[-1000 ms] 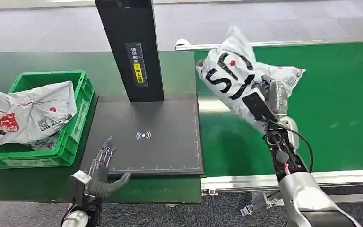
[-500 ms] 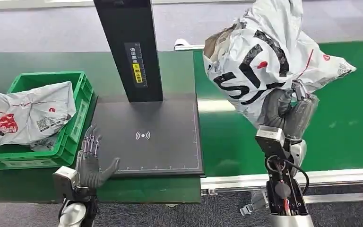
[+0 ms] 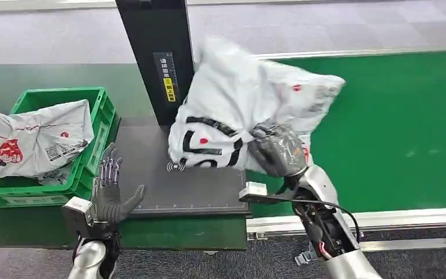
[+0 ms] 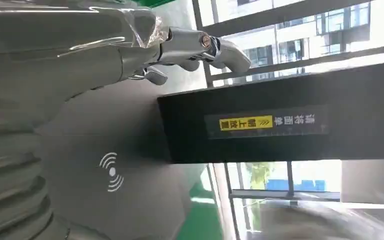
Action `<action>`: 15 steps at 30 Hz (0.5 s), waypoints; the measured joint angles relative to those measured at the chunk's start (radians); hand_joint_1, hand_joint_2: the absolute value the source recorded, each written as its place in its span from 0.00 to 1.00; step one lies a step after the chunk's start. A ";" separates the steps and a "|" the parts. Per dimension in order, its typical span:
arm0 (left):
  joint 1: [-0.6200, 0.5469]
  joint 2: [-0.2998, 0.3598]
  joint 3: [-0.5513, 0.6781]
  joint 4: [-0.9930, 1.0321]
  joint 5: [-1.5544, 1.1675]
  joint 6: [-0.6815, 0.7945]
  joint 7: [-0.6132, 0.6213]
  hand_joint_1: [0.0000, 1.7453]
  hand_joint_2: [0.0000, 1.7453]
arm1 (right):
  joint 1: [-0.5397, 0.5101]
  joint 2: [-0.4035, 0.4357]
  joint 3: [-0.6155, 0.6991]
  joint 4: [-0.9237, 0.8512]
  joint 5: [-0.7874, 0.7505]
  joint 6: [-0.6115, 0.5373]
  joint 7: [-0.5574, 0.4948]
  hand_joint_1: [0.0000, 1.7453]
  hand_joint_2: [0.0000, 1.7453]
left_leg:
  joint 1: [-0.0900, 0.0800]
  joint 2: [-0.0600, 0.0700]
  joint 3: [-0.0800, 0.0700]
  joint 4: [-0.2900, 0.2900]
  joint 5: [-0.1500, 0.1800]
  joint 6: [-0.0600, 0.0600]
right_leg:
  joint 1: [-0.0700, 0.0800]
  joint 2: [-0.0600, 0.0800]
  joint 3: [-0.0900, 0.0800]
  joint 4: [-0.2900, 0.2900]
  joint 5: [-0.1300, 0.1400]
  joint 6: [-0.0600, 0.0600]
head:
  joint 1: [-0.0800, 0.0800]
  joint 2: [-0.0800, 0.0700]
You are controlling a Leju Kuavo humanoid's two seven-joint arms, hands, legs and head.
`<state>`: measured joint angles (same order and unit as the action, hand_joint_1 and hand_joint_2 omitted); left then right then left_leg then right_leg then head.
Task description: Moved the parcel from conveyor to table for the left to box.
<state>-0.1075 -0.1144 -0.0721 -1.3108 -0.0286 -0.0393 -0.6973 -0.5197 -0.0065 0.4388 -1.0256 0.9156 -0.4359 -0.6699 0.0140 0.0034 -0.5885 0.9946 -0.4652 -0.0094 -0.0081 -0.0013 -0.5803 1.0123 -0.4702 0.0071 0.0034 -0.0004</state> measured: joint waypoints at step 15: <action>-0.020 -0.009 0.000 0.018 0.008 0.087 0.000 0.00 1.00 | -0.149 0.067 0.290 0.360 0.078 0.135 0.004 1.00 1.00 | 0.000 0.000 0.000 0.000 0.000 0.000 | 0.000 0.000 -0.001 0.000 0.000 0.000 | 0.000 0.000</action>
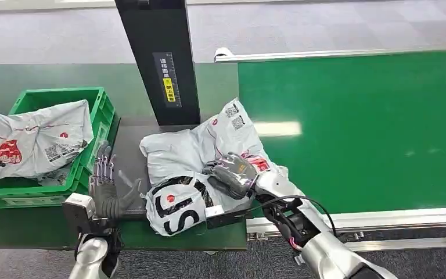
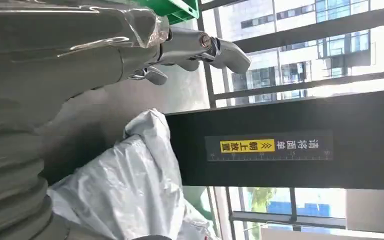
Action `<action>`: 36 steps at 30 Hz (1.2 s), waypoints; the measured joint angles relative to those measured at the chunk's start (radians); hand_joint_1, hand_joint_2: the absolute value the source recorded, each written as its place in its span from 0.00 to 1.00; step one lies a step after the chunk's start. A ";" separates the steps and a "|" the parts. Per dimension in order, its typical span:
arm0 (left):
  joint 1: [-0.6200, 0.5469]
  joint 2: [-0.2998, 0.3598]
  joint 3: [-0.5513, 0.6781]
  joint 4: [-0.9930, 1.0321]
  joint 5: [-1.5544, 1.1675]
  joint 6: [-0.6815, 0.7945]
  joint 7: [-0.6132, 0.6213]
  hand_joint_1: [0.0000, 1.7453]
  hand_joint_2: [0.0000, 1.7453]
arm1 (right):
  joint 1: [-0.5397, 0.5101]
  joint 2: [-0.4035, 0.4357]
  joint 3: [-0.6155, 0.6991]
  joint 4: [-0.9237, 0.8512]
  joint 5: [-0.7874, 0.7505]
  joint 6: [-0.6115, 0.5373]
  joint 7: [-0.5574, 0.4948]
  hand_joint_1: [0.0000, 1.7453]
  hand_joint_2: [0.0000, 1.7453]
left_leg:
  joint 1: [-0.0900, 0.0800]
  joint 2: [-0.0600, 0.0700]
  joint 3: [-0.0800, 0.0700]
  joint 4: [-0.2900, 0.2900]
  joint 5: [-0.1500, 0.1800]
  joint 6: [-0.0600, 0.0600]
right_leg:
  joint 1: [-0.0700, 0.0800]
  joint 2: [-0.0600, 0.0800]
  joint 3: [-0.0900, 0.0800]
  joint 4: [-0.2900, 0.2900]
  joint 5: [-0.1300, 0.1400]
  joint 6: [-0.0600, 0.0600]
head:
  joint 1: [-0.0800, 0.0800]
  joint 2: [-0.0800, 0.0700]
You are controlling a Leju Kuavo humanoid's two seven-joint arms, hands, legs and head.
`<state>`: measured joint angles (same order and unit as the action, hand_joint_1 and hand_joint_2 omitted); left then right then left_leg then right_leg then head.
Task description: Moved the parcel from conveyor to table for the left to box.
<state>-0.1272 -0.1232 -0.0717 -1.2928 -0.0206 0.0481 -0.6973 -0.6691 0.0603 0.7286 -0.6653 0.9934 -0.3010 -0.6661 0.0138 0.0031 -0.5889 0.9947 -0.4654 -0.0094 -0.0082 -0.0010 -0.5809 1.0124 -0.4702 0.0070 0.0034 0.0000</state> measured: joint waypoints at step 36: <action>0.005 -0.018 0.003 -0.028 0.062 0.098 -0.001 0.00 1.00 | -0.041 0.116 0.080 0.088 -0.118 -0.227 -0.010 0.00 1.00 | 0.000 0.000 0.000 0.000 0.000 0.000 | 0.000 0.000 0.000 0.000 0.000 0.000 | 0.000 0.000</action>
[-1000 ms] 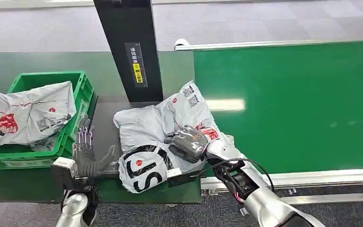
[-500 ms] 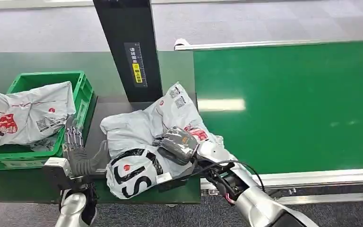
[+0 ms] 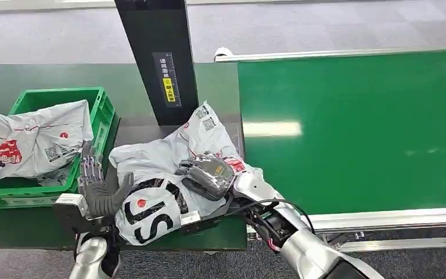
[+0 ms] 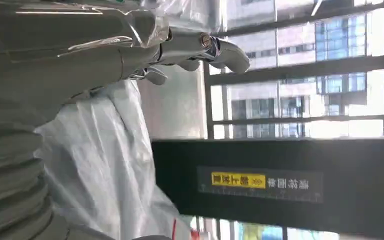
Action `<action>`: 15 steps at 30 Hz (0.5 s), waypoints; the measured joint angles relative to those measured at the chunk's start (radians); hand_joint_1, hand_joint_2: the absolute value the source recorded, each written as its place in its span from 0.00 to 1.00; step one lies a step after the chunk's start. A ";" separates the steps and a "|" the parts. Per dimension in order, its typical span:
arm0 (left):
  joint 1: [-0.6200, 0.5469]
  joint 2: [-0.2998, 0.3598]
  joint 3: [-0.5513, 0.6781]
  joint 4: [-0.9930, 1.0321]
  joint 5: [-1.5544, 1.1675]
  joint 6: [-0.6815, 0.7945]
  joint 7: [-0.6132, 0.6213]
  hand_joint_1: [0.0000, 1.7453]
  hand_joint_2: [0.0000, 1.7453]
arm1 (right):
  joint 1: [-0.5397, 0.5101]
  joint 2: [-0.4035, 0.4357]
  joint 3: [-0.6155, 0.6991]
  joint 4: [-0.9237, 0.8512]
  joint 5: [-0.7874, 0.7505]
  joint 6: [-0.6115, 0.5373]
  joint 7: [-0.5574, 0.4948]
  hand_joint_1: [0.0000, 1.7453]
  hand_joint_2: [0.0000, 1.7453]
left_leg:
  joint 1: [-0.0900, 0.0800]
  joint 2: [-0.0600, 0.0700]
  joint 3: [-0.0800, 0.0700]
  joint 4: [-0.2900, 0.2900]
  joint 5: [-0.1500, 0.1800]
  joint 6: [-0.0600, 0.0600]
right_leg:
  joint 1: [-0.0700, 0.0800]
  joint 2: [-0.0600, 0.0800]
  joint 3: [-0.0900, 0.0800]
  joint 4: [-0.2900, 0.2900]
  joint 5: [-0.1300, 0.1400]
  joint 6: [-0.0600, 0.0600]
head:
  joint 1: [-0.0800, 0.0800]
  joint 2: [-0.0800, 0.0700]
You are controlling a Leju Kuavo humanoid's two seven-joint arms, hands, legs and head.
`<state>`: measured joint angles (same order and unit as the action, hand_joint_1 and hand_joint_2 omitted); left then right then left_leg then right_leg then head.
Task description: Moved the parcel from conveyor to table for the left to box.
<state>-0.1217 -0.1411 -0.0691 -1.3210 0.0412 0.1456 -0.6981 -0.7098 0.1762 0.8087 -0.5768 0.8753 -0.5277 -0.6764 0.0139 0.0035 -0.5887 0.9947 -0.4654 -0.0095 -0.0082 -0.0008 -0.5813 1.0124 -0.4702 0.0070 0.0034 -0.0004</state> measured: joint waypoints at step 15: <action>-0.002 0.010 -0.033 0.060 -0.053 -0.086 0.000 0.00 1.00 | 0.071 -0.094 -0.164 -0.431 -0.703 0.170 -0.016 0.00 1.00 | 0.000 0.000 0.000 0.000 0.000 0.000 | 0.000 0.000 0.000 0.000 0.000 0.000 | 0.000 0.000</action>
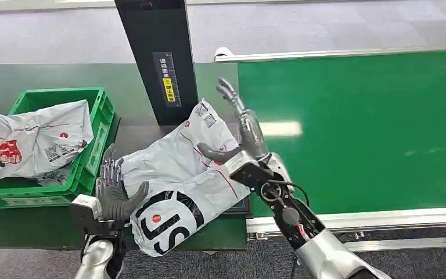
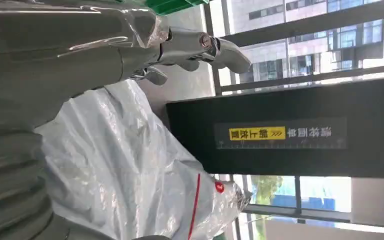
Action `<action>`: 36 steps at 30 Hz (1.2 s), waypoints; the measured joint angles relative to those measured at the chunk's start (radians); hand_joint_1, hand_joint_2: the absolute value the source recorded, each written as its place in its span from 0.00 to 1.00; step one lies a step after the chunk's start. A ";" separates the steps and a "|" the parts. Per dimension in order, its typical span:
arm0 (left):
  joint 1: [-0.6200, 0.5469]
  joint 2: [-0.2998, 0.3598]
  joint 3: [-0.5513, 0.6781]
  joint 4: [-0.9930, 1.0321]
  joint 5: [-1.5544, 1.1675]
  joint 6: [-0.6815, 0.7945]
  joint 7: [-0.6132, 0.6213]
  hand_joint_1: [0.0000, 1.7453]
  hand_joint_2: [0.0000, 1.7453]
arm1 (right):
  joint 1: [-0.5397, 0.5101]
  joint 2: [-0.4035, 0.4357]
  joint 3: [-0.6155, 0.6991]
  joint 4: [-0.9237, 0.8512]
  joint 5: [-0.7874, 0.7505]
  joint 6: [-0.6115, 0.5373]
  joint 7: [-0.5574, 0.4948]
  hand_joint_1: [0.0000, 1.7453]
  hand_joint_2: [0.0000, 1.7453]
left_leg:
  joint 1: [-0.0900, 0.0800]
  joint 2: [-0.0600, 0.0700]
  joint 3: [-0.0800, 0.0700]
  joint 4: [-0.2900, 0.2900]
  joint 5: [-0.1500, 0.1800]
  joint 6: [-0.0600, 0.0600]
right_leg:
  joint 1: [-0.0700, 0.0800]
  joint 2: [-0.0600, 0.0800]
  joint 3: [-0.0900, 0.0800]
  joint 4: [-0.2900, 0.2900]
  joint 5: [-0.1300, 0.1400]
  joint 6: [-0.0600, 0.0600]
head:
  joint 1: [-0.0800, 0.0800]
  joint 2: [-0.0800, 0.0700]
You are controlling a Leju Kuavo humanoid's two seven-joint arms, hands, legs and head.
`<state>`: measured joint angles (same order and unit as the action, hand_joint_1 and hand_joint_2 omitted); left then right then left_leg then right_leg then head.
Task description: Moved the parcel from conveyor to table for the left to box.
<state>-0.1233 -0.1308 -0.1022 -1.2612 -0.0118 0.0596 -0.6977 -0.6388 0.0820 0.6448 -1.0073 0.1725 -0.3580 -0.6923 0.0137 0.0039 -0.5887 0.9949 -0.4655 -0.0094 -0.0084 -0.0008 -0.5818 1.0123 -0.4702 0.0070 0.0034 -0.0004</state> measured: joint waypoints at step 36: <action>0.038 -0.002 -0.080 -0.063 -0.235 -0.154 0.057 0.00 1.00 | 0.298 0.044 -0.527 0.038 -0.286 0.319 0.129 0.00 1.00 | 0.000 0.000 -0.001 0.000 -0.001 0.000 | 0.000 0.000 0.000 0.000 0.000 0.000 | 0.000 0.000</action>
<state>-0.0855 -0.1324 -0.1820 -1.3245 -0.2469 -0.0946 -0.6405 -0.3407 0.1259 0.1175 -0.9697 -0.1132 -0.0393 -0.5638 0.0137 0.0035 -0.5899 0.9948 -0.4663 -0.0094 -0.0084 -0.0009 -0.5823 1.0121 -0.4705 0.0071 0.0034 -0.0004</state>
